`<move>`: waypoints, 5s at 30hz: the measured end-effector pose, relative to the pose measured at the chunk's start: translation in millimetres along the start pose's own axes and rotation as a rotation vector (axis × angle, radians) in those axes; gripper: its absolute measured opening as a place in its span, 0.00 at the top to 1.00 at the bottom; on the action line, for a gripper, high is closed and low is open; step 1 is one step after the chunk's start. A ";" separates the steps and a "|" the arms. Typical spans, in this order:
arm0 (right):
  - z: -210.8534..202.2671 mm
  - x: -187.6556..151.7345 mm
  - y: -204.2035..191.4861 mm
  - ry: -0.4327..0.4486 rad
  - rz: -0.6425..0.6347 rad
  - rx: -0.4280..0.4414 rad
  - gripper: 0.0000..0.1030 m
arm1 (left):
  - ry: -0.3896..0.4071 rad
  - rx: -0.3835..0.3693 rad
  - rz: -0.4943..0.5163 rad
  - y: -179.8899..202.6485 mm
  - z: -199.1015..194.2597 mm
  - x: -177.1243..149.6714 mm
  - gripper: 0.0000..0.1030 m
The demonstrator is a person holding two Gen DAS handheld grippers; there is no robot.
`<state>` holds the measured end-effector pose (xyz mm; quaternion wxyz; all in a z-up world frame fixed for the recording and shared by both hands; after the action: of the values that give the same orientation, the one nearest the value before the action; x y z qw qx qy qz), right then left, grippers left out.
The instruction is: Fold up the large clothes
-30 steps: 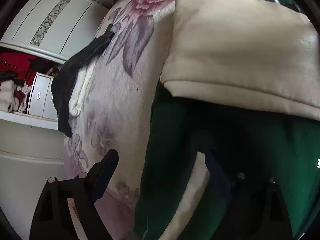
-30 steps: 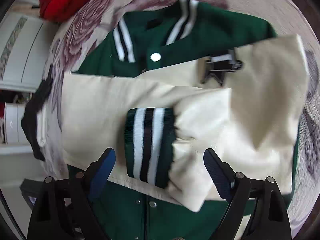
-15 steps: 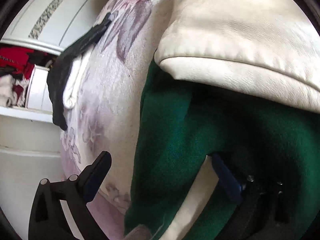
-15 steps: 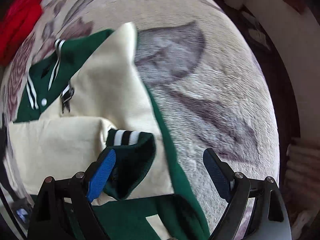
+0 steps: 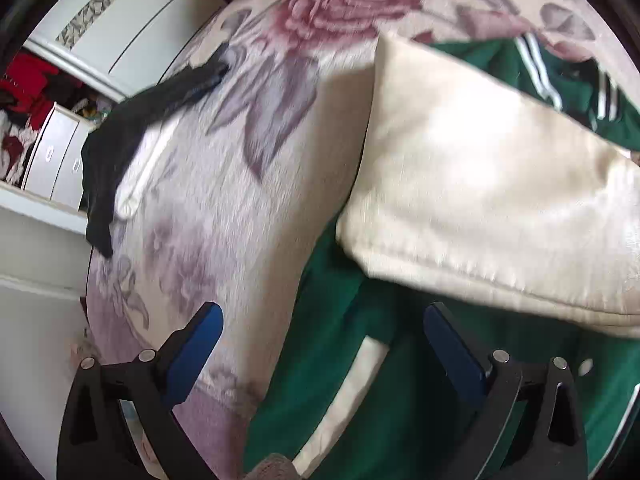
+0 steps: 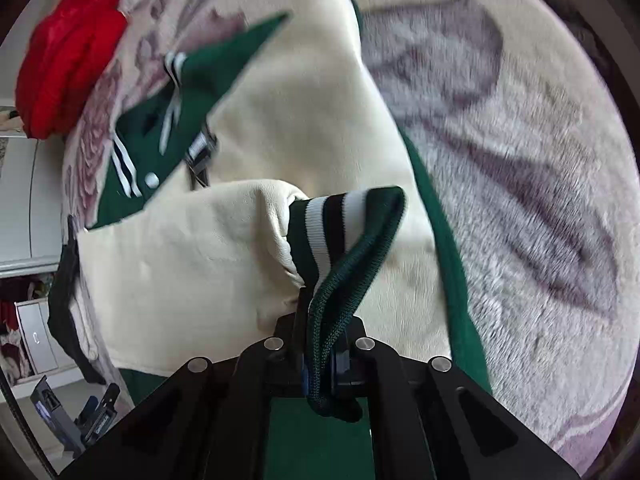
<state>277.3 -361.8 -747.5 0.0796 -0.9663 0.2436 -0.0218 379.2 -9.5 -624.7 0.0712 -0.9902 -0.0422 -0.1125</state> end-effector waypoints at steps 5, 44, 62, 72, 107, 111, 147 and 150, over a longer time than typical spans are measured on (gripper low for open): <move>-11.8 35.3 -6.0 0.114 -0.077 -0.112 0.94 | -0.005 -0.052 0.052 29.4 23.7 27.9 0.00; 73.9 -494.5 -14.0 -0.273 0.605 0.237 0.98 | -0.235 -0.217 0.259 -44.3 12.8 -255.0 0.00; -55.3 -328.5 66.1 -0.206 0.219 -0.020 0.43 | -0.088 -0.309 0.345 98.1 -35.5 -183.0 0.00; 15.9 -103.0 132.5 -0.103 -0.095 -0.211 0.43 | -0.187 -0.121 0.299 161.8 38.0 -169.5 0.00; -31.9 -192.8 69.1 -0.163 0.002 -0.221 0.48 | -0.084 0.093 -0.017 -194.9 93.9 1.3 0.00; -27.2 -230.1 34.2 -0.295 0.034 0.022 0.48 | -0.058 0.019 -0.001 -197.9 62.4 -27.5 0.00; 1.4 -329.5 17.2 -0.514 -0.175 -0.077 0.82 | -0.165 0.029 0.178 -124.4 -22.3 -203.0 0.00; -46.6 -305.5 51.4 -0.446 -0.178 -0.066 0.60 | -0.112 0.050 0.171 -106.0 -53.1 -191.1 0.00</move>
<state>-19.4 -268.1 -711.0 0.0975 -0.9670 0.1343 0.1930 171.5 74.1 -603.3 0.1025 -0.9929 0.0355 -0.0494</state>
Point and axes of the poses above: each gripper's, at about its wrist camera, not at the fingertips, and z roughly the way its jaws point, y to its right, x to its top, the point moved 7 cm from there along z, roughly the way its jaws point, and after that the axes turned 13 degrees about -x, right-handed, at the moved point
